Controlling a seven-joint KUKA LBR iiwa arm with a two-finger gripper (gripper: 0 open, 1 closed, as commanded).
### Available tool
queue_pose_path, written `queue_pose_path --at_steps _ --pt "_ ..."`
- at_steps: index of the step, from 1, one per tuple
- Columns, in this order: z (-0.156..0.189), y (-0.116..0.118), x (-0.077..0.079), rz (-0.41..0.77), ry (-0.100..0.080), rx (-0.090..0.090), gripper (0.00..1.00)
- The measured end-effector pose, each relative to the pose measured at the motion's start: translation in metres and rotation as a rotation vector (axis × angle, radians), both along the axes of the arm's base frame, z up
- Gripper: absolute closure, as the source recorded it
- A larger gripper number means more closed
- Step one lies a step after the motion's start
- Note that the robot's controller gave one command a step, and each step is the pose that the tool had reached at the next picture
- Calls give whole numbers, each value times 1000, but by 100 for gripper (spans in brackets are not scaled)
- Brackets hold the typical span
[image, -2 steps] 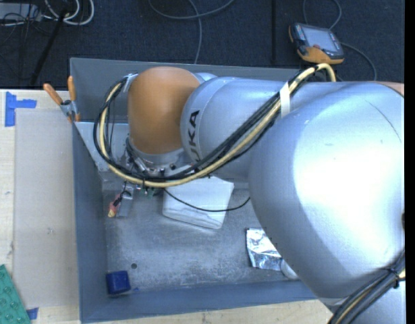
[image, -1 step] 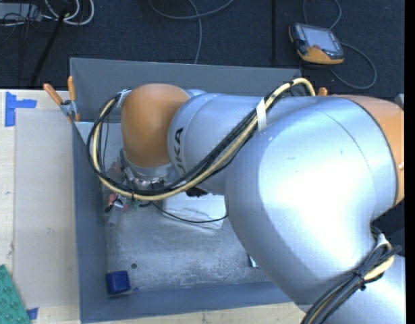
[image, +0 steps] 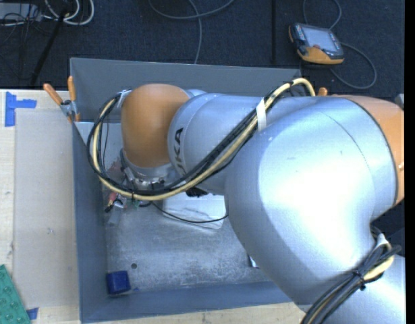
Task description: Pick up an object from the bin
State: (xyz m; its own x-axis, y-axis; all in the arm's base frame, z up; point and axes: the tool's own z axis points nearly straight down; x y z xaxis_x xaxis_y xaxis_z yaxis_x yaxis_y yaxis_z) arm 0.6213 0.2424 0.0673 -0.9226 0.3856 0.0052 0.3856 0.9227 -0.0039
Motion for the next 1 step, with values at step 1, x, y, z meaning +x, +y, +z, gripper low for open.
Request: queue_pose_path --at_steps 1 --pt "0 0 0 0 0 0 100"
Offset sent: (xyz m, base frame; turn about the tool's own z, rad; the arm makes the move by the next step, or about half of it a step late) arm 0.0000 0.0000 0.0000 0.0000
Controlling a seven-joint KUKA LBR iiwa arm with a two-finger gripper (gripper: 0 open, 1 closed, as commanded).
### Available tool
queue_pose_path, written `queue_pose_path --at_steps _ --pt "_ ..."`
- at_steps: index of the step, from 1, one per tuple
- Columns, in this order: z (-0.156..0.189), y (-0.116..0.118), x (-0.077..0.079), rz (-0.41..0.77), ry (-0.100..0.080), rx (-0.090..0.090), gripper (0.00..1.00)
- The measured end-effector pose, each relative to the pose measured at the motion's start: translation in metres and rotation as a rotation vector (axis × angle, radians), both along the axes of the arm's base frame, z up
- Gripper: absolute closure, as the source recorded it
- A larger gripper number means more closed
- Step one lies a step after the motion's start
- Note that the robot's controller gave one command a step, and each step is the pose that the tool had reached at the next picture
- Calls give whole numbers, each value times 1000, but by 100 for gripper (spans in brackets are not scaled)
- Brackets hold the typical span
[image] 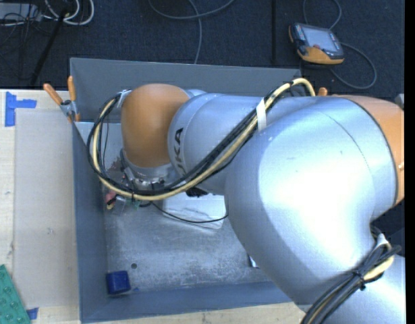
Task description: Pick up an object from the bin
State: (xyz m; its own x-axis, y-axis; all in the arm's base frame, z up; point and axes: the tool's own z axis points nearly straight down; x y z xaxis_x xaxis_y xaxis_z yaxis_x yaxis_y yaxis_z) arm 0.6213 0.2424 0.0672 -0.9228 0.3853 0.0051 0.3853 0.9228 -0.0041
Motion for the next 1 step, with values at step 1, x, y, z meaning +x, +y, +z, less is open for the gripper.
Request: queue_pose_path --at_steps 1 --pt "66 0 2 -2 -12 4 100"
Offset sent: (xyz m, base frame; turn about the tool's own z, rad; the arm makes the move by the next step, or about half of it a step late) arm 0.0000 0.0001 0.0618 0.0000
